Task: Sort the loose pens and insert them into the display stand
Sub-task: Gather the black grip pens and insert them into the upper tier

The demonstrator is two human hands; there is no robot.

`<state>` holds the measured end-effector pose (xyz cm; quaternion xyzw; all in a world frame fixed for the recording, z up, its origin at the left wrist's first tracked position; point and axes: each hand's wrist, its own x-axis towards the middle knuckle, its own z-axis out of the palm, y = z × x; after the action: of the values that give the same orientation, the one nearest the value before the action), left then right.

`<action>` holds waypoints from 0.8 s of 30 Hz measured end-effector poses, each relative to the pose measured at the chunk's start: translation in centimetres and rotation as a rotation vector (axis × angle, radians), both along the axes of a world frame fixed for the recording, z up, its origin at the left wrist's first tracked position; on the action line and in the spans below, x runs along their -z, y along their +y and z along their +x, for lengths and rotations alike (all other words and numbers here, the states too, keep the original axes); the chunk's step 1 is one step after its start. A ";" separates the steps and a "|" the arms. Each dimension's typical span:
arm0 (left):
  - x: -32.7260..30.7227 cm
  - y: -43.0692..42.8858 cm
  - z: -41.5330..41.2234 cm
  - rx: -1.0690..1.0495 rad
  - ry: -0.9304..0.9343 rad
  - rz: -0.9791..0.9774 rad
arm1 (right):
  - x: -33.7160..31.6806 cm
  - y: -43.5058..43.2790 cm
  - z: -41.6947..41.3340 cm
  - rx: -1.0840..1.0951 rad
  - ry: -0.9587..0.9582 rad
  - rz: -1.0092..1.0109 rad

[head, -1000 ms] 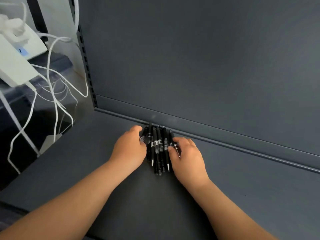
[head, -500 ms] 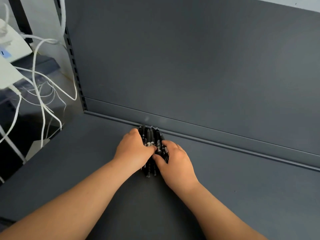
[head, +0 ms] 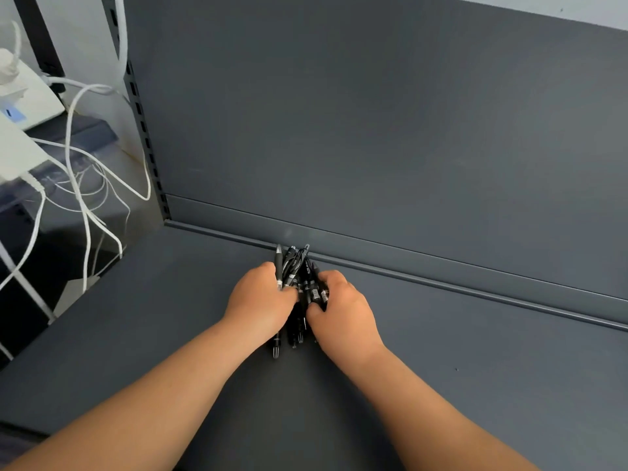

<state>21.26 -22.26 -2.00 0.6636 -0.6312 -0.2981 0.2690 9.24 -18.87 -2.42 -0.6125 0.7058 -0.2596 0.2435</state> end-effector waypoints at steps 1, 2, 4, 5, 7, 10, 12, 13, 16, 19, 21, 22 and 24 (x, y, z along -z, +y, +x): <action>0.1 0.1 0.0 0.007 -0.006 -0.007 | -0.1 0.0 -0.1 0.006 -0.033 0.009; 0.1 0.1 0.0 0.009 0.003 -0.018 | -0.1 0.1 -0.2 0.012 -0.067 0.016; 0.1 0.2 -0.1 -0.008 0.081 -0.022 | -0.2 0.0 -0.5 0.035 -0.139 0.022; -0.1 0.3 -0.1 -0.022 0.133 -0.012 | -0.2 0.0 -0.7 0.049 -0.179 0.022; -0.3 0.4 0.0 -0.041 0.237 0.018 | -0.3 0.0 -1.2 0.079 -0.258 0.028; -0.7 0.5 0.1 -0.055 0.380 0.052 | -0.6 0.2 -2.1 0.125 -0.374 0.036; -1.1 0.6 -0.1 -0.063 0.481 0.078 | -1.0 0.5 -2.9 0.163 -0.464 0.019; -1.3 0.7 -0.3 -0.059 0.526 0.085 | -1.3 0.7 -3.3 0.182 -0.502 0.006; -2.0 1.1 -1.6 -0.035 0.606 0.087 | -2.3 1.6 -4.4 0.218 -0.575 -0.022; -2.8 2.1 -3.8 0.011 0.644 0.086 | -3.6 3.1 -5.9 0.231 -0.654 -0.066; -3.5 3.3 -5.7 0.053 0.659 0.066 | -4.4 4.6 -7.3 0.235 -0.677 -0.090; -3.8 3.9 -6.7 0.074 0.660 0.057 | -4.7 5.4 -8.1 0.237 -0.679 -0.102; -4.2 5.4 -8.7 0.116 0.657 0.054 | -5.4 7.3 -9.9 0.249 -0.683 -0.128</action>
<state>12.57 -16.85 2.25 0.5017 -0.5394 -0.5276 0.4230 -0.70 -11.60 2.93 -0.4143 0.6352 -0.5204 0.3926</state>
